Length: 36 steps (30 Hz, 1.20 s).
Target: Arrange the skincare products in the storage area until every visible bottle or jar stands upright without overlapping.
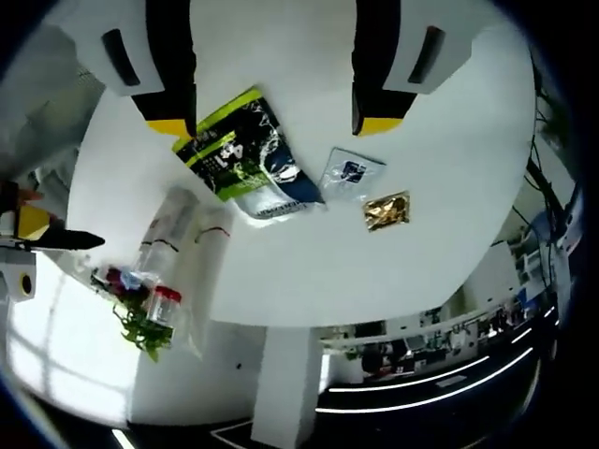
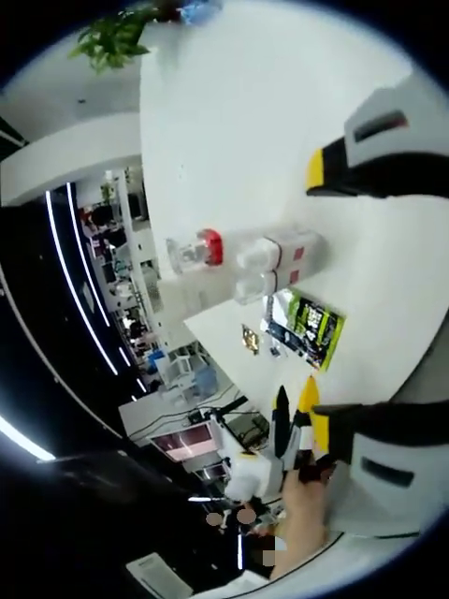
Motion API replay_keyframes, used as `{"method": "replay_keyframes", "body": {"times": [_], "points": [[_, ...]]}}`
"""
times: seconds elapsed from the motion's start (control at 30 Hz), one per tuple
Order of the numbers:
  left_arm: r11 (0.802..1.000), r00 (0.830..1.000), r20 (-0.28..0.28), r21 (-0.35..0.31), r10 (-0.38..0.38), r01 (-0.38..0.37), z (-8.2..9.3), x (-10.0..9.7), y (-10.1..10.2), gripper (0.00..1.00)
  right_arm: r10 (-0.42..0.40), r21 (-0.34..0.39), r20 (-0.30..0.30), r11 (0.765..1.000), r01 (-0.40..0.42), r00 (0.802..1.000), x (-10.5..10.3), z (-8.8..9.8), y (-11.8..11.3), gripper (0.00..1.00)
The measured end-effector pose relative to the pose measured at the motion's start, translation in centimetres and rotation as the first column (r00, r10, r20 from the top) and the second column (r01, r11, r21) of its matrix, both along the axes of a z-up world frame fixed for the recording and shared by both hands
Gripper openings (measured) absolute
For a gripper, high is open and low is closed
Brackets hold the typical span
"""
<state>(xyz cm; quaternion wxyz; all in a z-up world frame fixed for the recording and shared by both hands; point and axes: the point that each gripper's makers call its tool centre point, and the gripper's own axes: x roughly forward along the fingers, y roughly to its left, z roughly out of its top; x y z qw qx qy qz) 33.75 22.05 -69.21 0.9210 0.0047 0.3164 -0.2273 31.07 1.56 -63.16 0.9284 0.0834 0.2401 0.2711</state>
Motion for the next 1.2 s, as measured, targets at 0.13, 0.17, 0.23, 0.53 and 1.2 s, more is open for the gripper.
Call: {"method": "replay_keyframes", "body": {"times": [0.13, 0.17, 0.23, 0.53, 1.2], "points": [[1.0, 1.0, 0.01, -0.008, 0.021, -0.021, 0.6, -0.7, 0.8, 0.66, -0.001, -0.003, 0.01, 1.0, 0.001, 1.0, -0.4, 0.4, -0.1, 0.92], [1.0, 1.0, 0.013, -0.007, 0.027, -0.027, 0.5, -0.8, 1.1, 0.67, 0.0, -0.003, 0.012, 1.0, 0.0, 1.0, -0.6, 0.5, -0.1, 0.92], [0.999, 0.999, 0.012, -0.007, 0.04, -0.04, 0.5, -1.2, 1.7, 0.68, 0.002, -0.003, 0.015, 1.0, -0.002, 1.0, -0.8, 0.6, -0.1, 0.92], [0.998, 0.998, 0.016, -0.009, 0.062, -0.062, 1.3, -2.4, 2.3, 0.71, 0.002, 0.005, 0.038, 1.0, -0.002, 0.999, -0.8, 1.8, -0.5, 0.93], [0.997, 0.996, 0.053, -0.027, 0.068, -0.066, 4.1, -3.2, 2.4, 0.74, 0.009, 0.01, 0.083, 1.0, -0.01, 0.996, -1.1, 4.2, -1.1, 0.95]]}}
